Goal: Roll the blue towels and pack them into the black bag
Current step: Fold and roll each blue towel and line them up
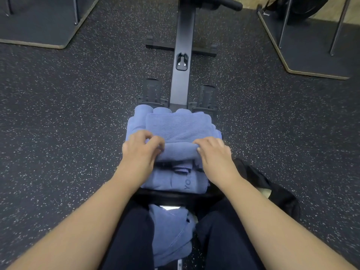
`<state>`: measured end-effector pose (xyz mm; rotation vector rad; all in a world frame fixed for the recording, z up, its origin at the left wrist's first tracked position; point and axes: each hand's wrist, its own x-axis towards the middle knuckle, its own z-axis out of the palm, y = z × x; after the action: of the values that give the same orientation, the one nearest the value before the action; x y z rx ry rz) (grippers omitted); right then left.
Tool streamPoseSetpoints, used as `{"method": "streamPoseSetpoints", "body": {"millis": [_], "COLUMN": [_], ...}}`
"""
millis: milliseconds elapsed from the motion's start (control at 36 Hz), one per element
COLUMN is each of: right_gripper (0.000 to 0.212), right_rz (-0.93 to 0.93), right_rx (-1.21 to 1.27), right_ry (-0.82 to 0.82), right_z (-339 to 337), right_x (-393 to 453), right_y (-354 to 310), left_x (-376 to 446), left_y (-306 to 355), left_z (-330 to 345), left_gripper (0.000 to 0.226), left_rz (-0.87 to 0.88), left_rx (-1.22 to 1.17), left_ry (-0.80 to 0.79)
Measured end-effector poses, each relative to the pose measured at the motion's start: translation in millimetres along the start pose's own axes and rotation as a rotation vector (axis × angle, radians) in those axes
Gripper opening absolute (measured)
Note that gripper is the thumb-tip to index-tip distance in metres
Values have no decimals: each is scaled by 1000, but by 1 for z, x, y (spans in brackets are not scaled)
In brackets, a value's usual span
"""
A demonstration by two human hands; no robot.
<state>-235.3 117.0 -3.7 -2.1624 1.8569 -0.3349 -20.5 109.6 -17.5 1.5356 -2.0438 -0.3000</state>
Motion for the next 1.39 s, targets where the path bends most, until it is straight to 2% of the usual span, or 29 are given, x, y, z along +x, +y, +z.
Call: {"method": "streamPoseSetpoints", "body": {"millis": [83, 222, 278, 333, 472, 583, 694, 806, 917, 1056, 1194, 1278, 1389], "right_gripper": [31, 34, 33, 29, 27, 26, 24, 25, 26, 31, 42, 35, 39], "right_rz": [35, 77, 75, 68, 42, -153, -251, -222, -216, -214, -206, -204, -217], "right_rx": [-45, -76, -102, -84, -34, -8, -8, -10, -18, -5, 9, 1, 40], "right_ry": [-8, 24, 64, 149, 419, 534, 467, 414, 431, 401, 324, 324, 315], "right_z": [0, 0, 3, 8, 12, 7, 9, 11, 12, 13, 17, 17, 14], "right_x": [3, 7, 8, 9, 9, 7, 6, 7, 9, 12, 15, 19, 24], "right_y": [-2, -6, -6, -5, -7, -17, -21, -19, -18, -15, -10, -10, -12], "left_x": [0, -2, -2, -1, 1, 4, 6, 7, 9, 11, 16, 18, 17], "left_y": [0, 0, 0, 1, 3, 2, 1, -1, -2, -3, -2, -2, 0], "left_z": [1, 3, 4, 5, 6, 8, 9, 12, 14, 13, 13, 13, 13], "left_gripper": [18, 22, 44, 58, 69, 71, 63, 54, 53, 36, 38, 32, 39], "left_rz": [47, 7, 4, 7, 13, 16, 21, 7, -22, -40, -91, -122, -120], "left_rx": [23, 25, 39, 69, 122, 135, 141, 152, 144, 138, 117, 96, 86], "left_ry": [-23, -78, -118, -125, -91, -63, -25, 6, -4, -3, -14, -33, 8]}}
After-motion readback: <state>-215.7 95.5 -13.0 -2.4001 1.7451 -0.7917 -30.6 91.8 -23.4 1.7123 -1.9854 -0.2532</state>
